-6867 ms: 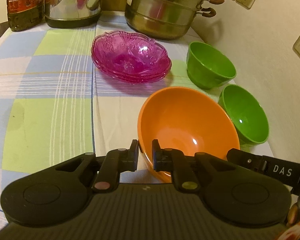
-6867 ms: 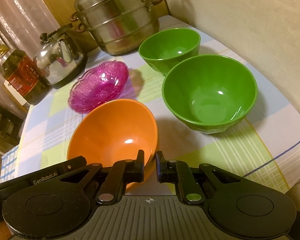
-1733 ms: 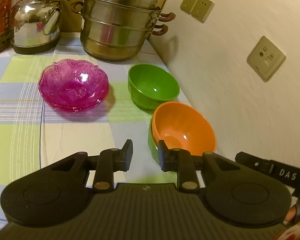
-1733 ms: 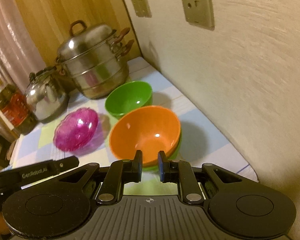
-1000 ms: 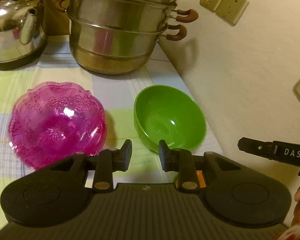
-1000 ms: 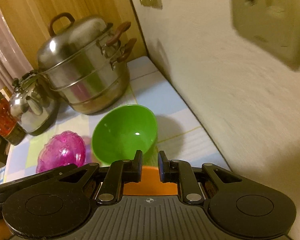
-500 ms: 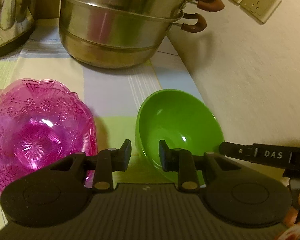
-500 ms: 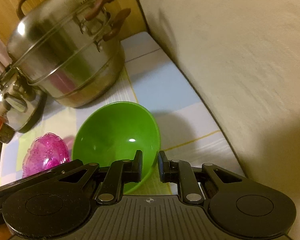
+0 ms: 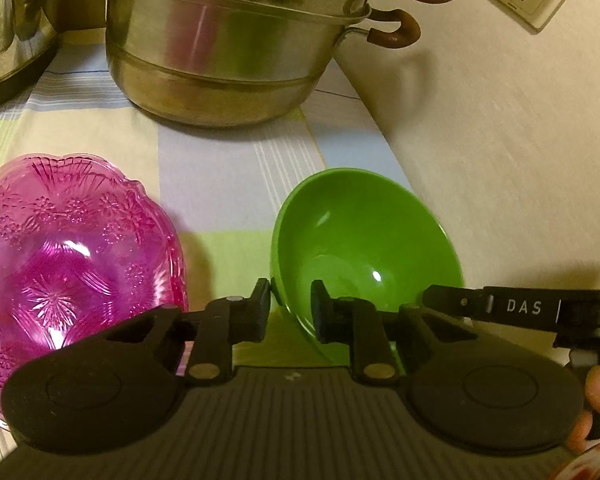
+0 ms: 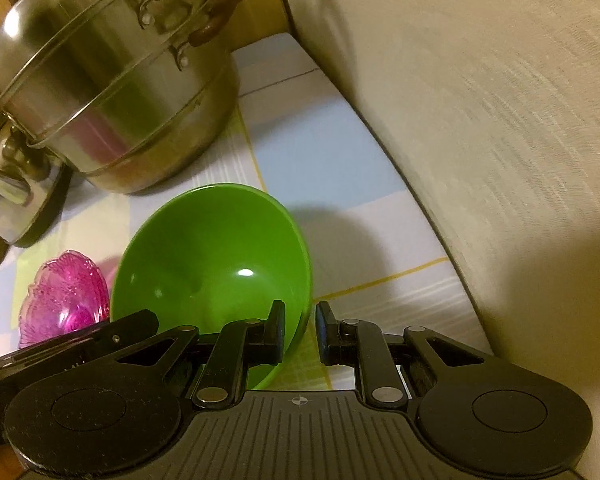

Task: Organize plates and bowls
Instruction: 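Move both grippers to the other green bowl's rim and close on it, then lift the green bowl with both grippers and lower it onto the orange bowl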

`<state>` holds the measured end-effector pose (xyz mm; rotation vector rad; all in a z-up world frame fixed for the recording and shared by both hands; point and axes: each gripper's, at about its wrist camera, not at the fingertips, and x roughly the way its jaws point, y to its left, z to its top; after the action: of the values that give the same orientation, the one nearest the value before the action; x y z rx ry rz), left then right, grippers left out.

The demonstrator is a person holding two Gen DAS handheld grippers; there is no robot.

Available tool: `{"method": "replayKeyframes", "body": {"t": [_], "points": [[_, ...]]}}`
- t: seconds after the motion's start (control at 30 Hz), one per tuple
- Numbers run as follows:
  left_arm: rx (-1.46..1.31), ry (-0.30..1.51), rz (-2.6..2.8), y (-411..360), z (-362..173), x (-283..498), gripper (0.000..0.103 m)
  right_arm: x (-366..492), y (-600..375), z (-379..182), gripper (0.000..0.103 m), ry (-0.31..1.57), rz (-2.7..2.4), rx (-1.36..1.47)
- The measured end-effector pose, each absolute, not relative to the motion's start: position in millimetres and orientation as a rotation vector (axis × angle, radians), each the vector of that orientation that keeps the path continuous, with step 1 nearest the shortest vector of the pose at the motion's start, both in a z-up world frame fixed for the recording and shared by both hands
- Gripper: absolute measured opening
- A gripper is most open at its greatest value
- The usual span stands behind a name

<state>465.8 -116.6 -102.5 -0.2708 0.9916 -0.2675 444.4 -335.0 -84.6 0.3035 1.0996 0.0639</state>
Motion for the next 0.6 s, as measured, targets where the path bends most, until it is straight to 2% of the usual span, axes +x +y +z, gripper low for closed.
{"method": "replayKeyframes", "body": {"t": [0.3, 0.6], "points": [[-0.233, 0.984, -0.263, -120, -98, 462, 0.014, 443, -326, -85, 0.011, 1.090, 0.024, 0.267], [-0.238, 0.938, -0.261, -111, -61, 444, 0.014, 430, -320, -48, 0.011, 1.023, 0.042, 0.256]]}}
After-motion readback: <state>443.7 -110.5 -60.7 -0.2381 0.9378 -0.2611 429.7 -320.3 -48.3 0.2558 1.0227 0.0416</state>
